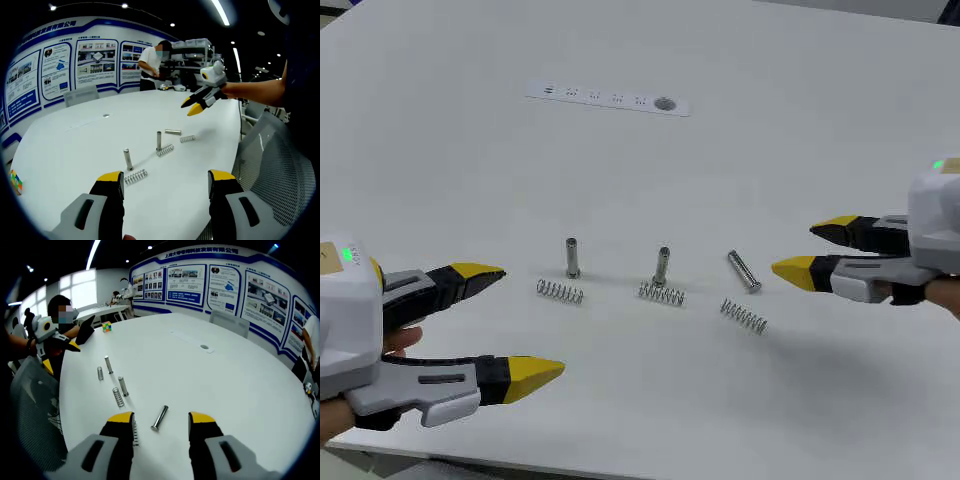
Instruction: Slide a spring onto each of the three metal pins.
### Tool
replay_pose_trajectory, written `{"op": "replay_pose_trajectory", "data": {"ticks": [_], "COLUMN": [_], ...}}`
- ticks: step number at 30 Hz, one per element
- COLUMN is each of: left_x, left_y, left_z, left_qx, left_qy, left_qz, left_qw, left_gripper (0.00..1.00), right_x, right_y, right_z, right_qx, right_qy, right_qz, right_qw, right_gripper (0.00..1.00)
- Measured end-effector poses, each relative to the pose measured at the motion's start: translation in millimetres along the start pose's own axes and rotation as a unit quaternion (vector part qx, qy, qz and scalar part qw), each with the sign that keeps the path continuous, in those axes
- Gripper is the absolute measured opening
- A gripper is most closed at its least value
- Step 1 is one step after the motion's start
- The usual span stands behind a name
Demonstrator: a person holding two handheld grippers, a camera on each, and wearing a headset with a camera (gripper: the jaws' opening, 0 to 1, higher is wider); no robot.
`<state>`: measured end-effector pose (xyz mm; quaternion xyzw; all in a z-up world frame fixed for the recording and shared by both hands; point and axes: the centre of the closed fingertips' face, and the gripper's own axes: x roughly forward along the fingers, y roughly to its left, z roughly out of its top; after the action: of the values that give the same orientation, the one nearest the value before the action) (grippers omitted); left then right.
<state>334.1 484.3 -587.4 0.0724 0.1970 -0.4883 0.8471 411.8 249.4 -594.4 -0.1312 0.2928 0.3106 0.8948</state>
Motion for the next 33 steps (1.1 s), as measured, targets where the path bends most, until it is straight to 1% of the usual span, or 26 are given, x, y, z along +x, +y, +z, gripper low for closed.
{"op": "replay_pose_trajectory", "data": {"ticks": [2,4,9,13,14,15,17,24,26,33], "left_x": [0.6,1.2,3.4,5.8,6.6,7.1,8.1,9.8,10.0,10.4], "left_y": [-1.0,-1.9,-4.0,-5.8,-6.4,-6.8,-8.1,-10.2,-10.8,-12.3], "left_z": [0.1,0.0,-1.0,-1.0,-1.0,-1.0,-0.9,-1.9,-1.9,-1.8], "left_qx": [0.001,0.0,-0.001,0.0,0.0,0.0,0.001,0.0,0.0,-0.001], "left_qy": [0.0,0.0,0.002,0.002,0.002,0.002,0.002,0.003,0.003,0.002], "left_qz": [-0.001,-0.001,-0.004,-0.007,-0.008,-0.008,-0.01,-0.014,-0.015,-0.016], "left_qw": [1.0,1.0,1.0,1.0,1.0,1.0,0.9999,0.9999,0.9999,0.9999], "left_gripper": [0.7,0.7,0.7,0.69,0.69,0.69,0.69,0.69,0.69,0.68], "right_x": [8.7,16.9,33.8,43.9,47.0,50.0,54.8,68.9,72.4,78.2], "right_y": [-0.3,-1.3,-6.2,-8.7,-9.6,-9.2,-9.2,-8.1,-7.2,-11.4], "right_z": [2.5,2.2,-2.0,-6.4,-9.4,-10.1,-15.0,-23.3,-23.7,-32.2], "right_qx": [-0.006,0.0,0.01,0.013,0.018,0.018,0.027,0.037,0.038,0.057], "right_qy": [0.006,0.016,0.043,0.067,0.079,0.081,0.098,0.13,0.136,0.168], "right_qz": [0.001,0.003,-0.001,-0.007,-0.01,-0.009,-0.012,-0.021,-0.02,-0.033], "right_qw": [1.0,0.9999,0.999,0.9977,0.9967,0.9965,0.9948,0.9907,0.9898,0.9836], "right_gripper": [0.43,0.41,0.33,0.3,0.29,0.29,0.28,0.21,0.2,0.16]}}
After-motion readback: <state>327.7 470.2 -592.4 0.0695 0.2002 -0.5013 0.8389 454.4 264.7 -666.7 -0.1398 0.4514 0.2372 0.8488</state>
